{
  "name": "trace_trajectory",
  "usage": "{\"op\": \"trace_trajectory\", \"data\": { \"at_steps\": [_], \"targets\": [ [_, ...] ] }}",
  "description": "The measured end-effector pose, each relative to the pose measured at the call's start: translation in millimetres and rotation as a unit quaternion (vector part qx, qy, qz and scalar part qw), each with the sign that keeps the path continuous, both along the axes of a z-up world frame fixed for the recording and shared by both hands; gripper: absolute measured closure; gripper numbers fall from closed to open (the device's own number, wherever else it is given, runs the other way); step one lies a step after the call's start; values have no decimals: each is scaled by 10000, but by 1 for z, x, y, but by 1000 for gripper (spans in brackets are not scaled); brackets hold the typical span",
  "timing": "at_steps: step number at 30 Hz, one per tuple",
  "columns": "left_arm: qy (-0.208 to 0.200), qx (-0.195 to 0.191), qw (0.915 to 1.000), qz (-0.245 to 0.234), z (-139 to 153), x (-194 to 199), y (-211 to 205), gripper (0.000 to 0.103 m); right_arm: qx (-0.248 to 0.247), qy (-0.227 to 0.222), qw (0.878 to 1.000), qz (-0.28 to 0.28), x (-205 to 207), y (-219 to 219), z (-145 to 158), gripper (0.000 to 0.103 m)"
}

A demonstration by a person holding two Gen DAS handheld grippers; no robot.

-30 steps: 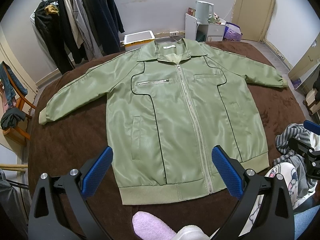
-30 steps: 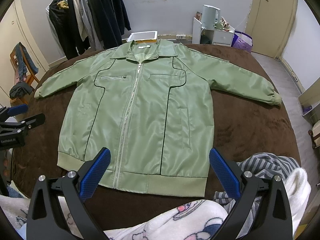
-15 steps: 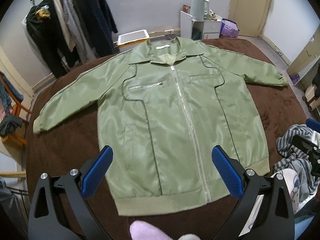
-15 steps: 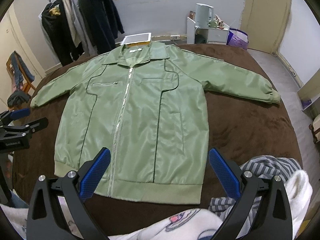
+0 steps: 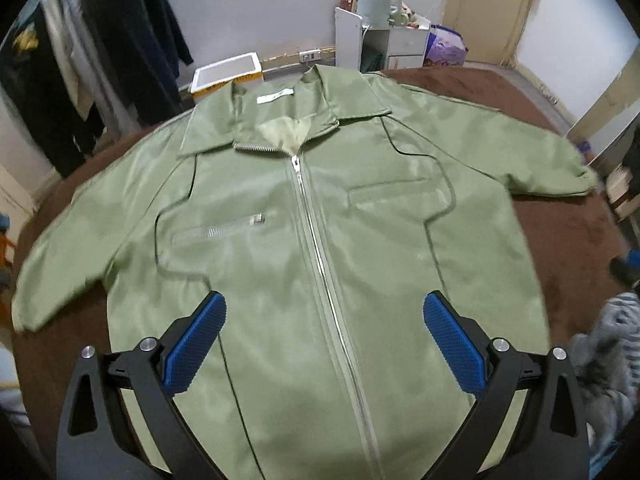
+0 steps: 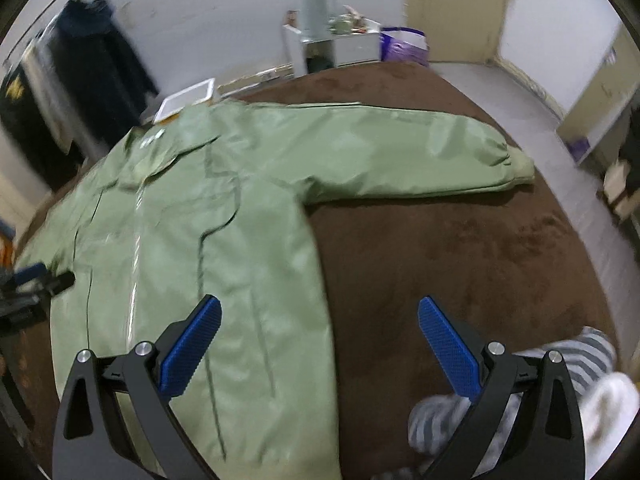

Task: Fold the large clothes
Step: 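Move the right tool to the jacket sleeve cuff and close on it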

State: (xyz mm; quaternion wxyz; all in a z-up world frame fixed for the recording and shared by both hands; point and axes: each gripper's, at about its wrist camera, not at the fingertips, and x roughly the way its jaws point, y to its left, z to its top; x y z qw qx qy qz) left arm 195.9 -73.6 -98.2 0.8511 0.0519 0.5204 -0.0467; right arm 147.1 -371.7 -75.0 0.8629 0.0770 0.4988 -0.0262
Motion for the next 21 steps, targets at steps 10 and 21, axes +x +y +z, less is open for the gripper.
{"op": "trace_trajectory", "data": {
  "at_steps": [10, 21],
  "targets": [
    [101, 226, 9993, -282, -73, 100, -51, 6, 429, -357, 9909, -1221, 59, -104, -66, 6],
    [214, 167, 9987, -436, -120, 148, -80, 6, 1577, -417, 9454, -2820, 71, -219, -126, 6]
  ]
}}
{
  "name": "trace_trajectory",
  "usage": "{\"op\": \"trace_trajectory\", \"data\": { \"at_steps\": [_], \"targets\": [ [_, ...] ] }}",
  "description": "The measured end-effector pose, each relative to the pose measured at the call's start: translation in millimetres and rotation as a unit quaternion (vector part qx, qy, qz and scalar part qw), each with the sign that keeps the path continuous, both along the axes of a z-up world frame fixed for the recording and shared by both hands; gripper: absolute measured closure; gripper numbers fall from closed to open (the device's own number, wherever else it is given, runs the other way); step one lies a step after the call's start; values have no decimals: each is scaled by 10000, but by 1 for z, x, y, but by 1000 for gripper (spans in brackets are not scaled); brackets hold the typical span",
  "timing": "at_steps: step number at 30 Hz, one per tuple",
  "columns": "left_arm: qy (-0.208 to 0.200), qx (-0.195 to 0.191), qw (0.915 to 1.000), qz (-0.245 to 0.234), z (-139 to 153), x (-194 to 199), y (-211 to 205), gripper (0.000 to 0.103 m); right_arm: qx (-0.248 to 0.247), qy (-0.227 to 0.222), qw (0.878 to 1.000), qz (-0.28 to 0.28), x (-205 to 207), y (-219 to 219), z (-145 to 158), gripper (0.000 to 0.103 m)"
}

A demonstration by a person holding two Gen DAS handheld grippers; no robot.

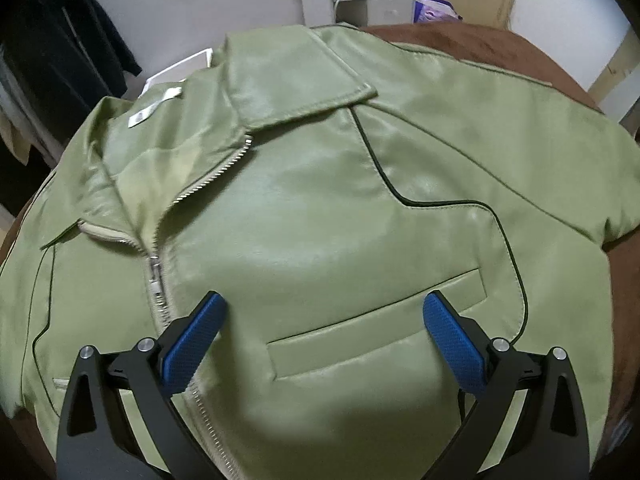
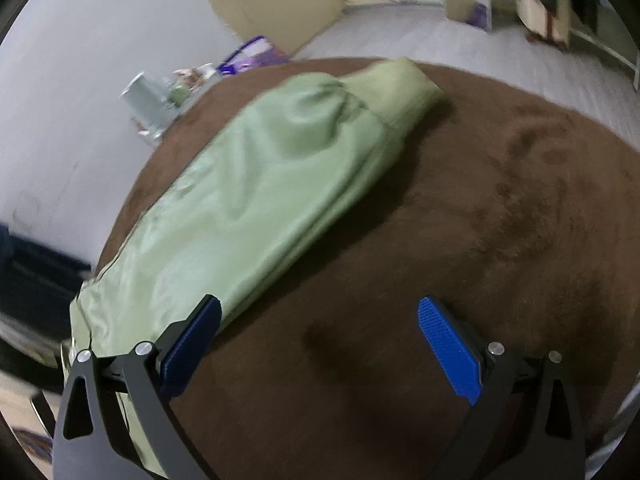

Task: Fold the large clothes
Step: 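Move the right tool to the jacket sleeve cuff and close on it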

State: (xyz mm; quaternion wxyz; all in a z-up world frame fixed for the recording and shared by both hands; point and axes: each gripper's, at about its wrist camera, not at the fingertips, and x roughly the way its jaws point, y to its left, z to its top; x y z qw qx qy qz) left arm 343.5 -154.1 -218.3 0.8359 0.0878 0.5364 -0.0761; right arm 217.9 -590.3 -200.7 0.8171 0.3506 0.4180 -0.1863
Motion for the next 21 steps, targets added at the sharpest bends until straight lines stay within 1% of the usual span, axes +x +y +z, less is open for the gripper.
{"op": "trace_trajectory", "data": {
  "at_steps": [1, 5, 7, 10, 12, 16, 17, 21],
  "targets": [
    [-9, -6, 10000, 22, -2, -1, -1, 6, 61, -65, 9999, -105, 0, -6, -4, 6],
    [-22, -147, 9999, 51, -5, -2, 1, 5, 85, -228, 9995, -184, 10, -24, -12, 6],
    [-60, -135, 9999, 11, -6, -4, 0, 5, 133, -368, 9988, -283, 18, -39, -14, 6],
    [-114, -105, 9999, -35, -7, -9, 0, 5, 356, -598, 9965, -460, 30, -60, -20, 5],
    [-153, -50, 9999, -61, -8, -10, -2, 5, 159, -544, 9977, -381, 39, -66, -19, 5],
    [-206, -13, 9998, -36, -8, -15, -4, 5, -211, -247, 9993, -196, 56, -65, -21, 4],
    [-213, -9, 9998, -32, -9, -9, -3, 5, -251, -215, 9993, -190, 57, -65, -22, 4],
    [-264, 17, 9996, -10, -10, -12, -6, 5, -288, -169, 9994, -127, 57, -65, -24, 4]
  ]
}}
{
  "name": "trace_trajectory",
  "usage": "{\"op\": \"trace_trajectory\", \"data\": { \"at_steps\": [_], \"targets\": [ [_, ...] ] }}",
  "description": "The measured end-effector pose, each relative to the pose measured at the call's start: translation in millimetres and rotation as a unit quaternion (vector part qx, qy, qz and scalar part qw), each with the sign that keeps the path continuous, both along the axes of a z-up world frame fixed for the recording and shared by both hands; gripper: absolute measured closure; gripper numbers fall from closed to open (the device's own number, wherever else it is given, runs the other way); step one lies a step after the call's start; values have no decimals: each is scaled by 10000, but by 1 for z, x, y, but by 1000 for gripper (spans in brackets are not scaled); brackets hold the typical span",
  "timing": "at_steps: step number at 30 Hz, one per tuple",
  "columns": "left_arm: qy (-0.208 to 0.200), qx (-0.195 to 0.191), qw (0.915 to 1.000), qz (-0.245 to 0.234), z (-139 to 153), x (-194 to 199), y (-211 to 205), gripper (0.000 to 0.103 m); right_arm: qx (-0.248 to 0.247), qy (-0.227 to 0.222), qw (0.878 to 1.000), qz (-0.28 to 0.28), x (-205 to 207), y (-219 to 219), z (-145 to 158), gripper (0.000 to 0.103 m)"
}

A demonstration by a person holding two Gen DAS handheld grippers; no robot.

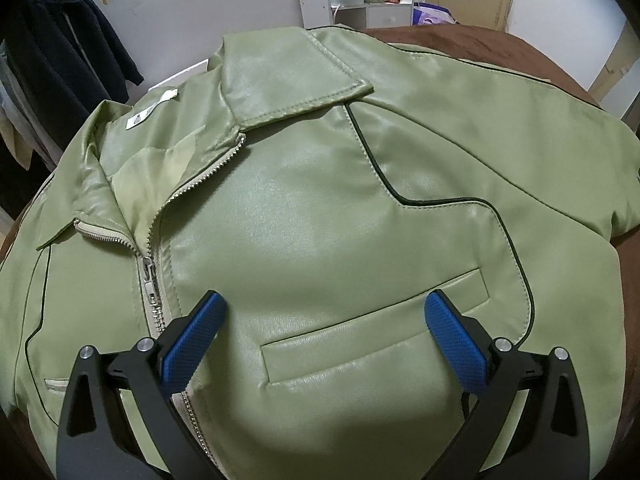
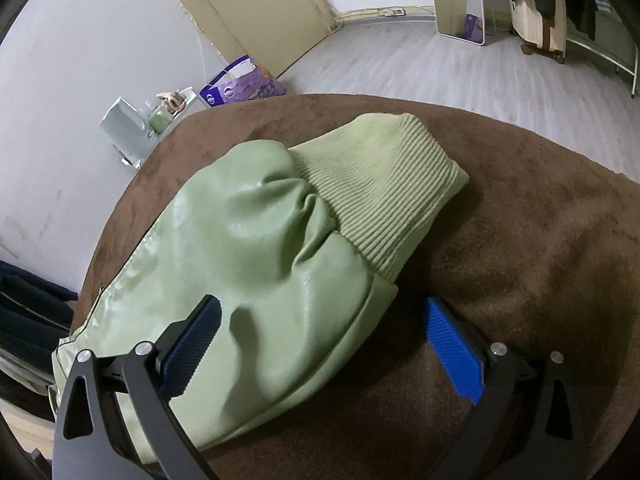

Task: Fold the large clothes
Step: 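Move the right tool to the jacket sleeve cuff and close on it, then lift the sleeve cuff with the right tool and fold it across the jacket body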

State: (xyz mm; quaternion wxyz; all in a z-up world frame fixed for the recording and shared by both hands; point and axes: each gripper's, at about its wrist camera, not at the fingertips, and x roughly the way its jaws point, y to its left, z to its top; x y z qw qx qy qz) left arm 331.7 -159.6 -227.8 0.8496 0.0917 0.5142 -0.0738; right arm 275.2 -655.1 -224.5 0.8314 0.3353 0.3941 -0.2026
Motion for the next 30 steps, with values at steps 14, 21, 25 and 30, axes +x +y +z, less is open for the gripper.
{"op": "trace_trajectory", "data": {
  "at_steps": [14, 21, 25, 30],
  "targets": [
    [-5, 78, 9998, 194, 0, 3, -3, 5, -276, -319, 9991, 17, -23, 0, 21, 82],
    [-31, 53, 9997, 232, 0, -3, -2, 5, -312, -360, 9987, 192, -17, 5, 31, 94],
    [-22, 36, 9997, 254, 1, -3, -1, 5, -546, -381, 9969, 422, -13, 13, 54, 95],
    [183, -247, 9990, 329, 10, -1, 11, 6, -975, -924, 9874, 831, -11, 48, 120, 96]
  ]
}}
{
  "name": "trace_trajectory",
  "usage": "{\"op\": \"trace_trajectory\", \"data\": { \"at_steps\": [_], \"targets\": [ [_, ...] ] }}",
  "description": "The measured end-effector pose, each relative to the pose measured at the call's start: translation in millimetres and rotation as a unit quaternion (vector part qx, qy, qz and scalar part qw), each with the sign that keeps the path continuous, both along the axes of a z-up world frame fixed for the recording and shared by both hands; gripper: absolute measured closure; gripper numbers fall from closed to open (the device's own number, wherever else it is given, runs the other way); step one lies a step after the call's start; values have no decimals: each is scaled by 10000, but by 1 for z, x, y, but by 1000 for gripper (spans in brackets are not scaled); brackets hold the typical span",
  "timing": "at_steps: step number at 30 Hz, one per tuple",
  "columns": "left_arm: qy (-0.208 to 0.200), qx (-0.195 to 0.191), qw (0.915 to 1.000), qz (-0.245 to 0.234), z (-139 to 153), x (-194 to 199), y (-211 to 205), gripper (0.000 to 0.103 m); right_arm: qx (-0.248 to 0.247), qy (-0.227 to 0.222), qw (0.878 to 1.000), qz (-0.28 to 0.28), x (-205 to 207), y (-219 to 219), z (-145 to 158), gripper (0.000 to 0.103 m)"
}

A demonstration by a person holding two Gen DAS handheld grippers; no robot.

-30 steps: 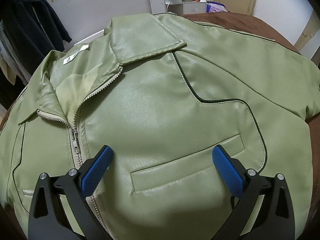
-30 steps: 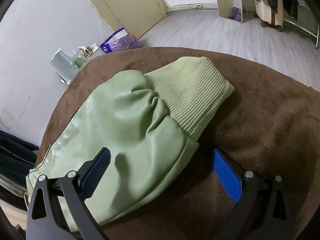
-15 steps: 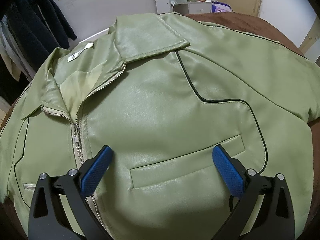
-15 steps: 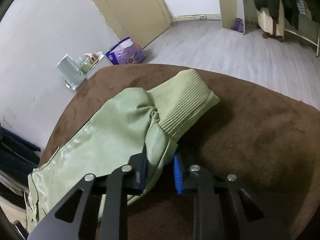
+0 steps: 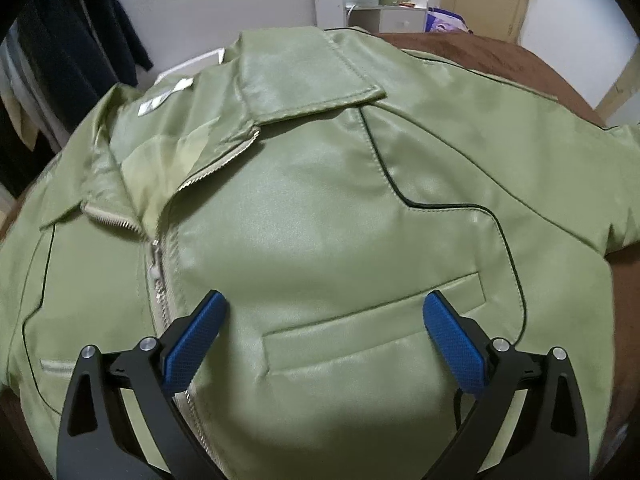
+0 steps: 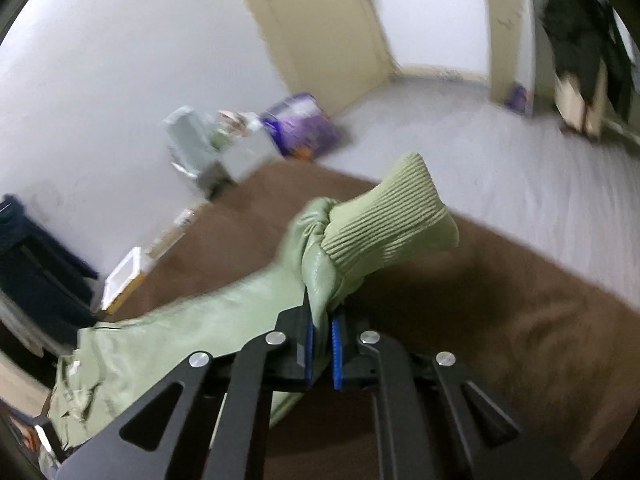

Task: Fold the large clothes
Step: 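Lift the sleeve cuff with the right tool and fold it across the jacket body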

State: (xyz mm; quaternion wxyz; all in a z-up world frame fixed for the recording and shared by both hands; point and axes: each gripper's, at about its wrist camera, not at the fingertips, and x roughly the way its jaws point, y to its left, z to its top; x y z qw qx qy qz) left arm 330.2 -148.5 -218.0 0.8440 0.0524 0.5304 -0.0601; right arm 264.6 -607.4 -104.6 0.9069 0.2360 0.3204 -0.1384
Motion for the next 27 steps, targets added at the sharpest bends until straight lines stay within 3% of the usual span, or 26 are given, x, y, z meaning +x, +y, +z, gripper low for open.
{"op": "trace_trajectory", "data": {
  "at_steps": [7, 10, 14, 20, 27],
  "targets": [
    [-170, 203, 9996, -117, 37, -27, 29, 6, -755, -735, 9899, 947, 5, 86, 116, 96],
    [-245, 157, 9995, 85, 55, -41, 59, 6, -993, -1104, 9783, 1446, 6, 138, 161, 96],
    [-336, 124, 9983, 468, 72, -62, 114, 6, -1119, -1494, 9625, 1969, 3, 201, 200, 96],
    [-506, 409, 9921, 1071, 89, -94, 203, 6, -1474, -1618, 9340, 2824, 4, 312, 229, 97],
    [-526, 724, 9846, 1502, 95, -121, 288, 6, -1774, -1568, 8971, 3731, 13, 462, 235, 97]
  ]
}}
